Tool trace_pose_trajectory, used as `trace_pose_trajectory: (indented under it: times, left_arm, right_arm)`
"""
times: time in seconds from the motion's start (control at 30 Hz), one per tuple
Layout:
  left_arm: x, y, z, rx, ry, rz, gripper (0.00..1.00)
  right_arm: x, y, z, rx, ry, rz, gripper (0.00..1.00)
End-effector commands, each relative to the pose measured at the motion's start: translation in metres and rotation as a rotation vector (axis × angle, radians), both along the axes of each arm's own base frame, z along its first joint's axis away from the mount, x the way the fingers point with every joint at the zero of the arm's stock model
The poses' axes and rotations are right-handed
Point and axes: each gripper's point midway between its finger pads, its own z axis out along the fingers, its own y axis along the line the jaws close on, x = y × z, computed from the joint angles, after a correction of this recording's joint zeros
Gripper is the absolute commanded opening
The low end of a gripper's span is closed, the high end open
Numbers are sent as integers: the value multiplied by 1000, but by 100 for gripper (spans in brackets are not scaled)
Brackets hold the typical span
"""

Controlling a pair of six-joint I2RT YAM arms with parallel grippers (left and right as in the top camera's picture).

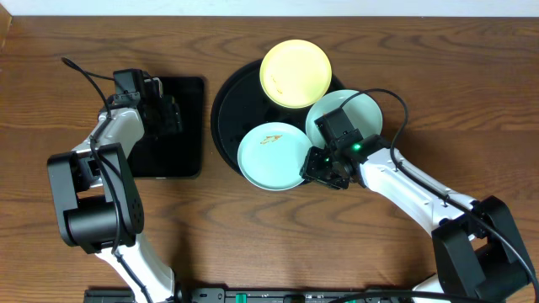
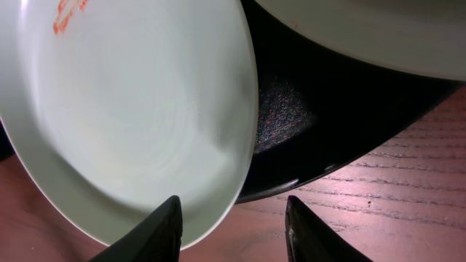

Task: Clean dirty plates on tray and stack at the side
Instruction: 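Reach the right gripper to the rim of the right pale green plate, then grasp the pale green plate rim with the right gripper and lift it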

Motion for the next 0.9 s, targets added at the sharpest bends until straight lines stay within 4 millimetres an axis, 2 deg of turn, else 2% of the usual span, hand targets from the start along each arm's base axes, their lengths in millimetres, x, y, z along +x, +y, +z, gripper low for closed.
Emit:
trace_pose_trajectory:
  times: [0.0, 0.03, 0.1, 0.13, 0.3, 0.87]
  left_arm:
    - [3, -1, 13, -4, -26, -3, 74]
    - [3, -1, 13, -4, -26, -3, 74]
    - [3, -1, 13, -4, -26, -3, 74]
    - [3, -1, 13, -4, -26, -3, 74]
    - [3, -1, 13, -3, -26, -3, 75]
    - [3, 0, 13, -4, -26, -2, 75]
  right_arm:
    - [-2, 1, -2, -1, 12, -10, 43]
    - [-2, 1, -2, -1, 12, -10, 43]
    - [-2, 1, -2, 0, 12, -11, 53]
    - [-2, 1, -2, 0, 12, -11, 53]
    - [-2, 1, -2, 1, 16, -19, 45]
    - [-11, 14, -4, -55, -10, -43, 42]
